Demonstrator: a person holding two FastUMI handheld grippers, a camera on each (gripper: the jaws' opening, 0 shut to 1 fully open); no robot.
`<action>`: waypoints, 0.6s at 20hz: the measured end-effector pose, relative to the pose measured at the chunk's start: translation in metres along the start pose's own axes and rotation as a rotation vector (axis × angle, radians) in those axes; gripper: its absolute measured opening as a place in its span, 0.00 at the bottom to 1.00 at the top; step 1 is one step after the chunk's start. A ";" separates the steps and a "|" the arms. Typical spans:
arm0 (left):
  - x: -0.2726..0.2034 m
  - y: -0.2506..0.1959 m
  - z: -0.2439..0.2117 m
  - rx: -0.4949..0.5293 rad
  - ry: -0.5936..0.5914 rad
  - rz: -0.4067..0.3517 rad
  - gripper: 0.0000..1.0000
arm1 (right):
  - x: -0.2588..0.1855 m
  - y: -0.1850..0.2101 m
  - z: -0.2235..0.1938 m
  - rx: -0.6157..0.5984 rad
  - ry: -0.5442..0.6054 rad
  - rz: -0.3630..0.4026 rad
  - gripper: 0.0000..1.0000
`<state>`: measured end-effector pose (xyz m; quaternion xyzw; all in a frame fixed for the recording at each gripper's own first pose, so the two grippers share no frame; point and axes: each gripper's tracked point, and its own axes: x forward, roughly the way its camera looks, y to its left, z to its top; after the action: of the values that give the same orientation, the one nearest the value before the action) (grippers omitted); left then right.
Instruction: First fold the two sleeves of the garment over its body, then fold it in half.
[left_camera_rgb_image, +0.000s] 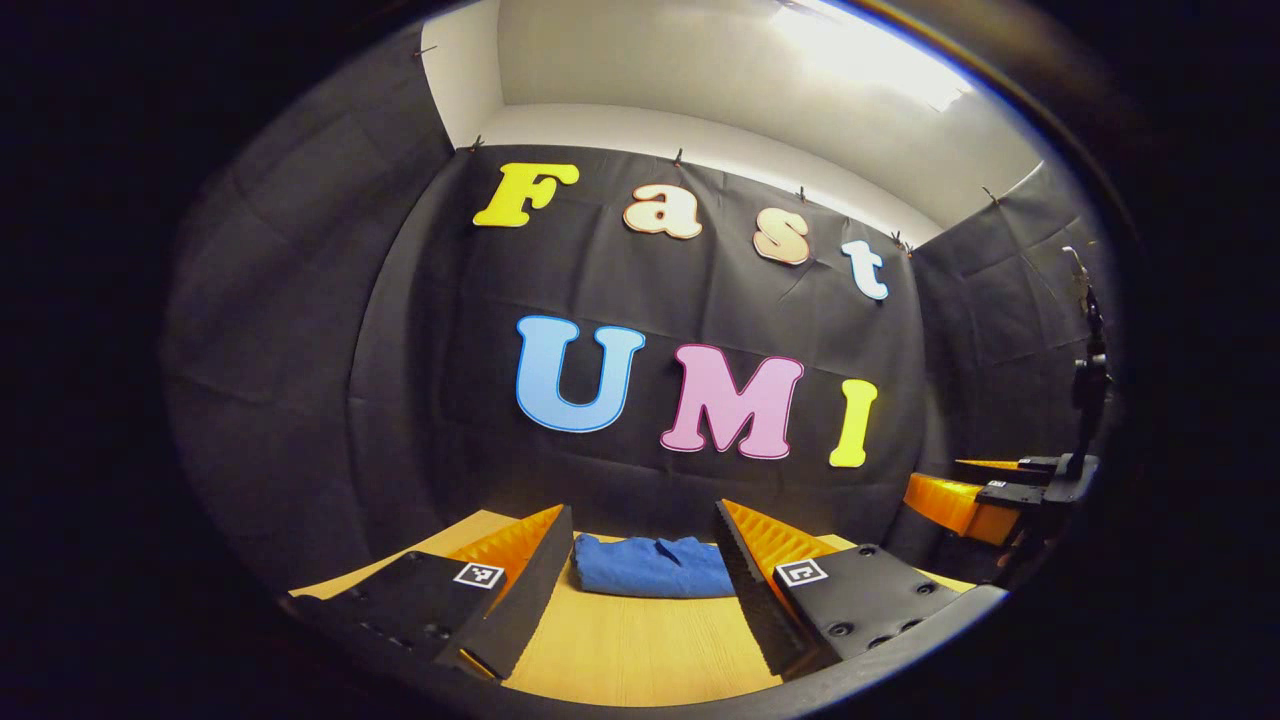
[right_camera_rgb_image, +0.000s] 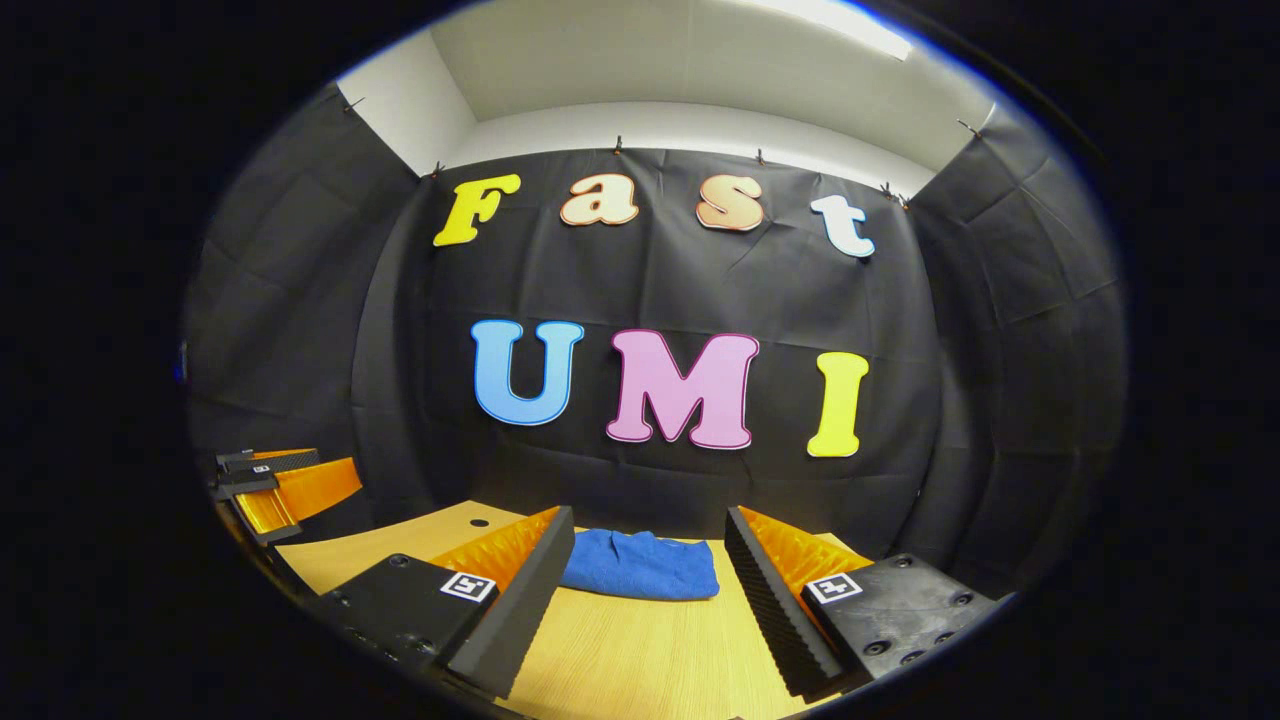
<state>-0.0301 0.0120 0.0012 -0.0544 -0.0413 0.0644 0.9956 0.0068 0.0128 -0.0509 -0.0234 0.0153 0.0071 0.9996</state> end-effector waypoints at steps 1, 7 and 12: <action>0.002 0.001 0.001 -0.001 0.000 -0.002 0.81 | 0.001 -0.003 0.000 -0.007 0.000 -0.006 0.96; 0.015 0.003 -0.005 0.021 0.008 -0.032 0.81 | 0.008 -0.008 -0.005 -0.053 0.014 -0.022 0.96; 0.029 0.004 -0.004 0.037 0.003 -0.047 0.81 | 0.014 -0.015 -0.005 -0.064 0.023 -0.055 0.96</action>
<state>-0.0016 0.0197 -0.0009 -0.0349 -0.0399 0.0416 0.9977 0.0205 -0.0018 -0.0552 -0.0560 0.0257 -0.0202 0.9979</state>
